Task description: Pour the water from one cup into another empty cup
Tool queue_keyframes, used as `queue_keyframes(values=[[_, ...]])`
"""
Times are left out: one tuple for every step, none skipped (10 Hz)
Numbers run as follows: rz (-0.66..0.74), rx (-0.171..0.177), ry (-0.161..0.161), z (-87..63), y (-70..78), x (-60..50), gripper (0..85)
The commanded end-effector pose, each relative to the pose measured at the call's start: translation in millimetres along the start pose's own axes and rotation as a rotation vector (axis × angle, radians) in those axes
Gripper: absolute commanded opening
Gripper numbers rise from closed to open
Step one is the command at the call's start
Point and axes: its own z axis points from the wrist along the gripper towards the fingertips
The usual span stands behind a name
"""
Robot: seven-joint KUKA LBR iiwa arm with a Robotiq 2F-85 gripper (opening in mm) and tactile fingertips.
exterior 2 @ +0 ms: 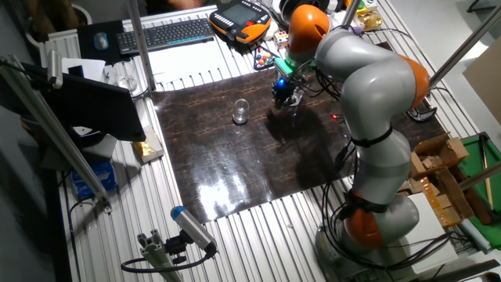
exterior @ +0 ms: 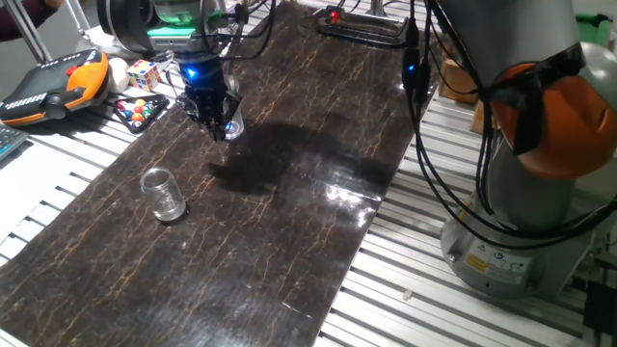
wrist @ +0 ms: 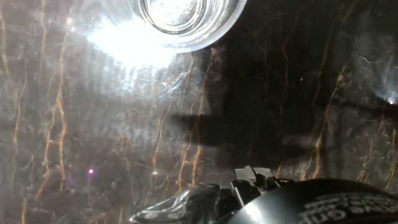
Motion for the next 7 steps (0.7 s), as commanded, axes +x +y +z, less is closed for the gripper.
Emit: queue_keyframes(values=[[-0.004, -0.003, -0.001, 0.0, 0.0, 0.0, 0.7], [-0.008, -0.014, 0.01, 0.0, 0.0, 0.0, 0.7], [-0.006, -0.017, 0.011, 0.0, 0.0, 0.0, 0.7], [0.012, -0.021, 0.014, 0.0, 0.0, 0.0, 0.7], [0.039, -0.018, 0.019, 3.0, 2.2, 1.8, 0.7], [0.052, -0.018, 0.019, 5.8, 4.3, 4.0, 0.7], [0.071, -0.02, 0.019, 9.5, 8.6, 7.6, 0.7]])
